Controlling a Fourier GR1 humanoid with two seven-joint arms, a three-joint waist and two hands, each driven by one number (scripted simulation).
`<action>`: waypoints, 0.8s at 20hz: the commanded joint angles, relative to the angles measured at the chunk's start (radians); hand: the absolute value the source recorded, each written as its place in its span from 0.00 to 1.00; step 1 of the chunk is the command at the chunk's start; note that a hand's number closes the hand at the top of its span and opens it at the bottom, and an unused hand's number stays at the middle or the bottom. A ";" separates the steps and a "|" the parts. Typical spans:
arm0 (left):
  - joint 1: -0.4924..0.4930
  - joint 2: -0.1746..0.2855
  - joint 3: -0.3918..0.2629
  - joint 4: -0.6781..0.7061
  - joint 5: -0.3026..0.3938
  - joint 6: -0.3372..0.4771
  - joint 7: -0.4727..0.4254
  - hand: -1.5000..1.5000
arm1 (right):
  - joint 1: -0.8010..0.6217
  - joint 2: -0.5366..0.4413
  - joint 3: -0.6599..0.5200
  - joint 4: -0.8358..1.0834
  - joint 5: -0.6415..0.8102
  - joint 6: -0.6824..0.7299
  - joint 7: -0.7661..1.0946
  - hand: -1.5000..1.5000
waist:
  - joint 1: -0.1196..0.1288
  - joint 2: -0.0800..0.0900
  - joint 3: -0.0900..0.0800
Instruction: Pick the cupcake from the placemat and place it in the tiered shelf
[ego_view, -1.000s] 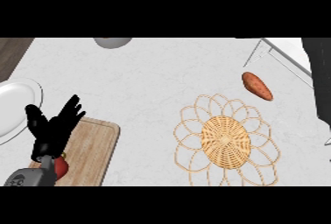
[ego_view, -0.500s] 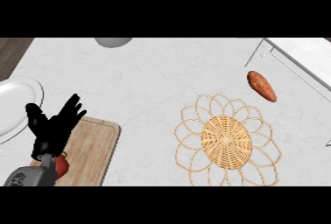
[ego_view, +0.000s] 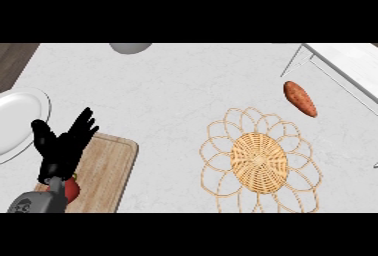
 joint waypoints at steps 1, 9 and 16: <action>0.029 -0.007 -0.003 0.005 0.014 -0.006 0.065 0.50 | 0.037 -0.044 -0.031 0.067 -0.020 0.008 -0.041 1.00 | 0.005 0.008 -0.010; 0.053 -0.047 -0.034 -0.016 -0.036 0.034 0.060 0.50 | 0.126 -0.057 -0.031 0.148 0.002 -0.129 -0.137 1.00 | 0.010 0.009 -0.009; 0.028 -0.014 0.036 0.086 0.002 -0.044 -0.010 0.50 | 0.094 -0.101 -0.057 0.215 -0.024 -0.178 -0.209 1.00 | 0.005 0.010 -0.010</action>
